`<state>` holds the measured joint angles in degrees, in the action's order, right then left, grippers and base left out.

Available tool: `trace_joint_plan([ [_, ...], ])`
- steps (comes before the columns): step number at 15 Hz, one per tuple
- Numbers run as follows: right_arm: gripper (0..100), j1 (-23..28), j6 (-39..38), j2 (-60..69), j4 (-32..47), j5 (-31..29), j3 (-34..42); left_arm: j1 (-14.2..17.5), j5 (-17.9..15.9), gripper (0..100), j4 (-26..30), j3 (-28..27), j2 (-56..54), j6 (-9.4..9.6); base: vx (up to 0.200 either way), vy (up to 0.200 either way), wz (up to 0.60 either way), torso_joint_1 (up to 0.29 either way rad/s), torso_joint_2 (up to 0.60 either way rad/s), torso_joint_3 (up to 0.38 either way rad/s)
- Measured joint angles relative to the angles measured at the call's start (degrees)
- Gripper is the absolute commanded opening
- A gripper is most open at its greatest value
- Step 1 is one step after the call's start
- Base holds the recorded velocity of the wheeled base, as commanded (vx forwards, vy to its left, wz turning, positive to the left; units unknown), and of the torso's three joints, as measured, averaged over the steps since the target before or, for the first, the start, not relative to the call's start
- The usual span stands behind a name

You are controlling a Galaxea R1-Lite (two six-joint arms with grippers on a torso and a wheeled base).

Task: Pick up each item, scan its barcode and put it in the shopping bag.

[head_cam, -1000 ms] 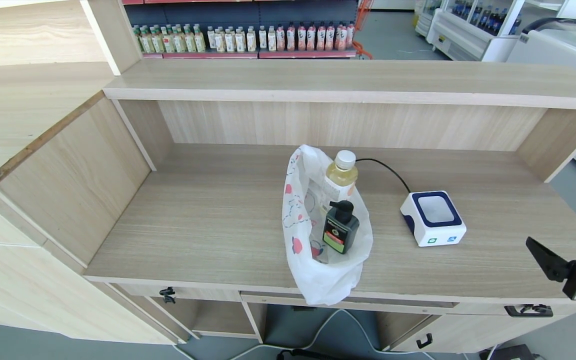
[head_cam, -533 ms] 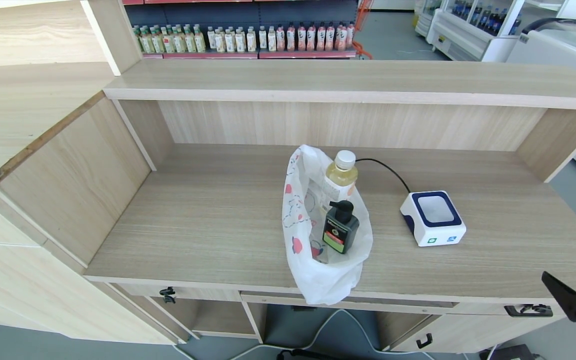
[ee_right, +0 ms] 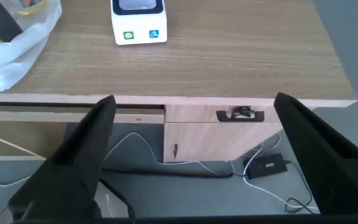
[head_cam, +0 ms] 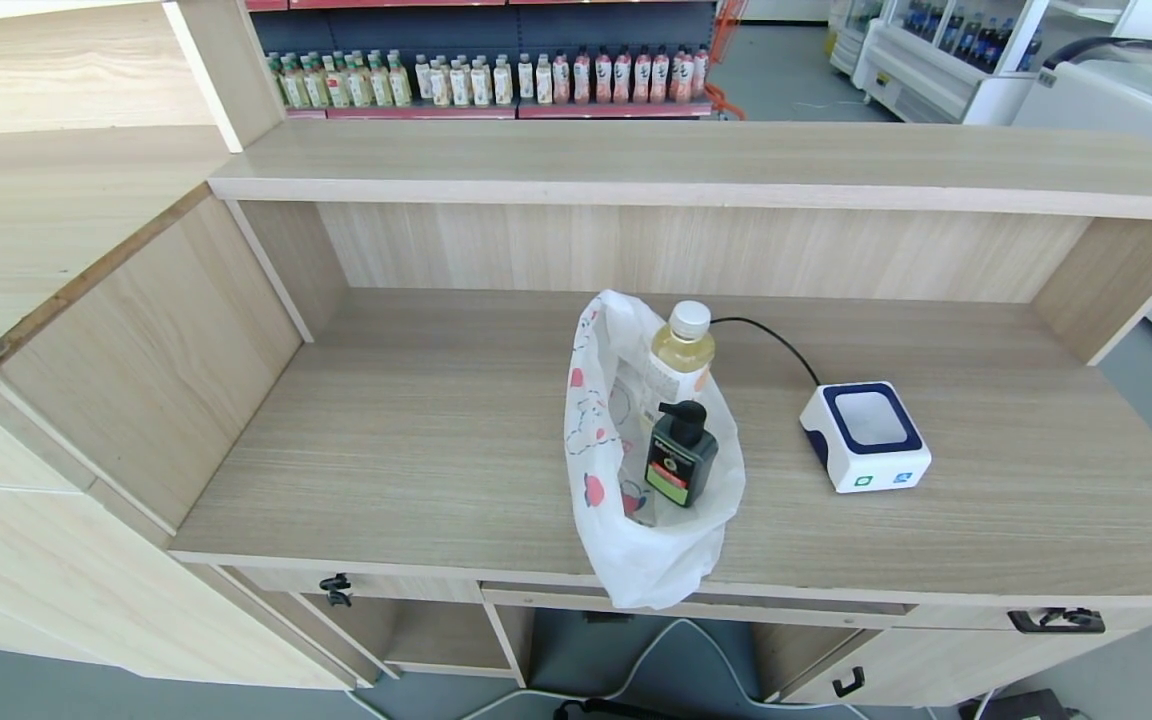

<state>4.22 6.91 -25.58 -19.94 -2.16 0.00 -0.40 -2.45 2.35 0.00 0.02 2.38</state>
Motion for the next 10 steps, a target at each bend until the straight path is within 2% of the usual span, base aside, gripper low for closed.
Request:
trace_joint_plan([
  [3, 100, -0.23, -0.13, 12.87, 12.42, 0.17, -0.02, 0.00, 0.00, 100, 0.02, 0.00, 0.00, 0.00, 0.000, 0.000, 0.00, 0.000, 0.00, 0.000],
  [4, 100, -0.72, -0.87, 15.63, 14.15, 0.11, 0.00, 0.00, 0.00, 100, 0.00, 0.00, 0.00, 0.00, 0.000, 0.000, 0.00, 0.000, 0.00, 0.000],
  [10, 100, -4.01, -2.49, 24.04, 15.49, 0.11, 0.00, 0.00, 0.00, 100, 0.02, 0.00, 0.00, 0.00, 0.000, 0.000, 0.00, 0.000, 0.00, 0.000],
])
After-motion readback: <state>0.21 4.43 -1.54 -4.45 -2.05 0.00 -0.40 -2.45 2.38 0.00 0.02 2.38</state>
